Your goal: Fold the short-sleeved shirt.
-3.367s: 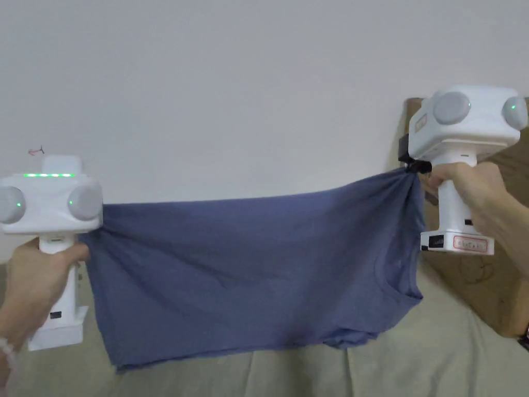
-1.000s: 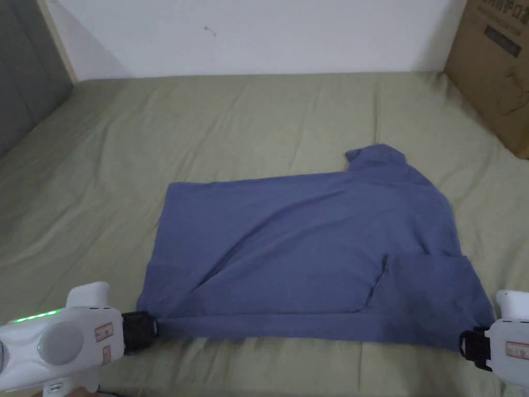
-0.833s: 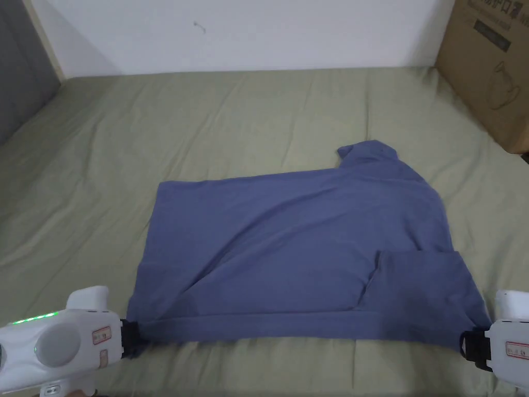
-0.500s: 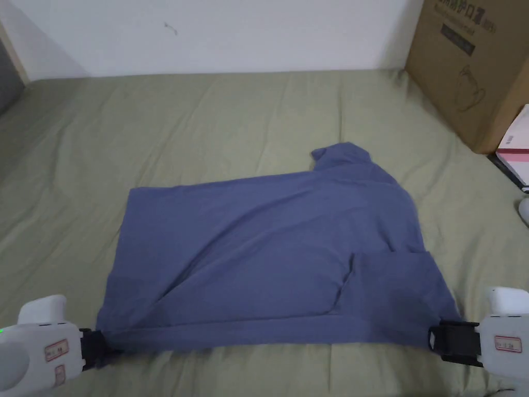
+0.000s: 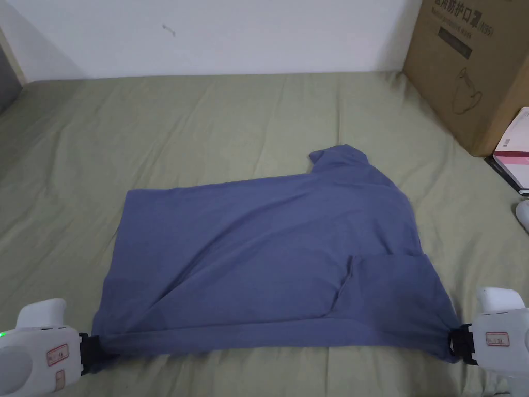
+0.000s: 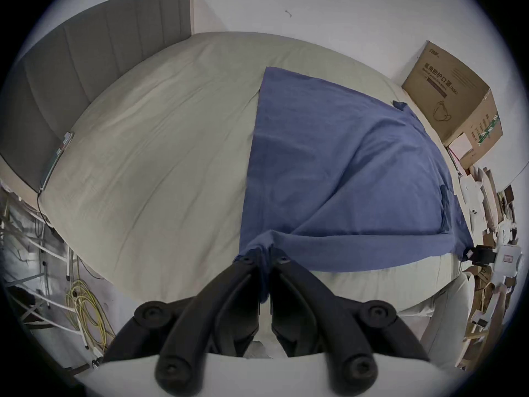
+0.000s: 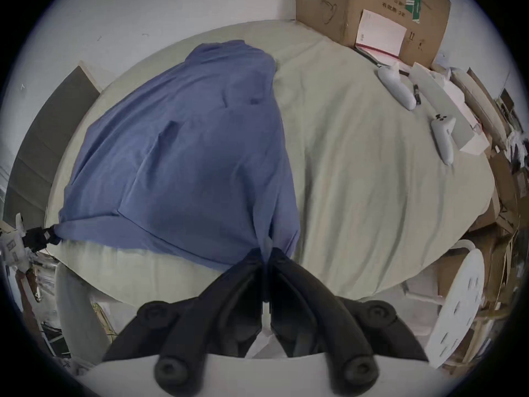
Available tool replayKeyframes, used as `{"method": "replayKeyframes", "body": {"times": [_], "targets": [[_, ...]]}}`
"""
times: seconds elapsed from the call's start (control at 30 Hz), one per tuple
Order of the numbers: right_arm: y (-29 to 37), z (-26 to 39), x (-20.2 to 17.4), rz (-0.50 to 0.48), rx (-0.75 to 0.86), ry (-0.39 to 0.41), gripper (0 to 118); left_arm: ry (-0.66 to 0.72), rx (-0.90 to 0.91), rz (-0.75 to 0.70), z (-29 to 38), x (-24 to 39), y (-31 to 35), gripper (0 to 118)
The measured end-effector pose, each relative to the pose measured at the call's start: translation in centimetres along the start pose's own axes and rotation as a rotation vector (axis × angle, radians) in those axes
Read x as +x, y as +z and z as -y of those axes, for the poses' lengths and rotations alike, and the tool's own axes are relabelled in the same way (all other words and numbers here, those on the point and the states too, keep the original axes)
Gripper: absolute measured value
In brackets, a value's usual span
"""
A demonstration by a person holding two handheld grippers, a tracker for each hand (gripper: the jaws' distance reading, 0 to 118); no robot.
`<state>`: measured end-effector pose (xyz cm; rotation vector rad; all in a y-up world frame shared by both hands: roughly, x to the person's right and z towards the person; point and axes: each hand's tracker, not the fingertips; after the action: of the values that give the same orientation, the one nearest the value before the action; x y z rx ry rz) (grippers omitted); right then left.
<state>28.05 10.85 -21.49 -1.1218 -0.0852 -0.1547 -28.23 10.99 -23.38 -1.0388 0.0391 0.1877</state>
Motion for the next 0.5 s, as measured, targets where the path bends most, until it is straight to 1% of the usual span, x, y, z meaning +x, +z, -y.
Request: {"method": "replayKeyframes", "body": {"times": [0.17,0.3,0.37,0.4,0.5], "targets": [[2.0,-1.8,-0.1,-0.010,0.040,0.011,2,-0.041,0.010,-0.017,-0.9,0.6,1.0,5],[2.8,-5.5,-0.2,-0.024,0.091,0.009,2,-0.070,0.034,-0.040,-3.4,1.2,1.4,5],[2.6,-7.7,-0.9,0.011,0.115,0.047,2,-0.088,0.045,-0.050,-5.2,1.3,1.2,5],[2.2,-8.9,-1.0,0.010,0.112,0.057,2,-0.094,0.051,-0.050,-6.2,1.4,1.1,5],[0.5,-11.7,-1.6,0.032,0.103,0.066,2,-0.099,0.066,-0.060,-9.2,1.7,0.0,5]]}}
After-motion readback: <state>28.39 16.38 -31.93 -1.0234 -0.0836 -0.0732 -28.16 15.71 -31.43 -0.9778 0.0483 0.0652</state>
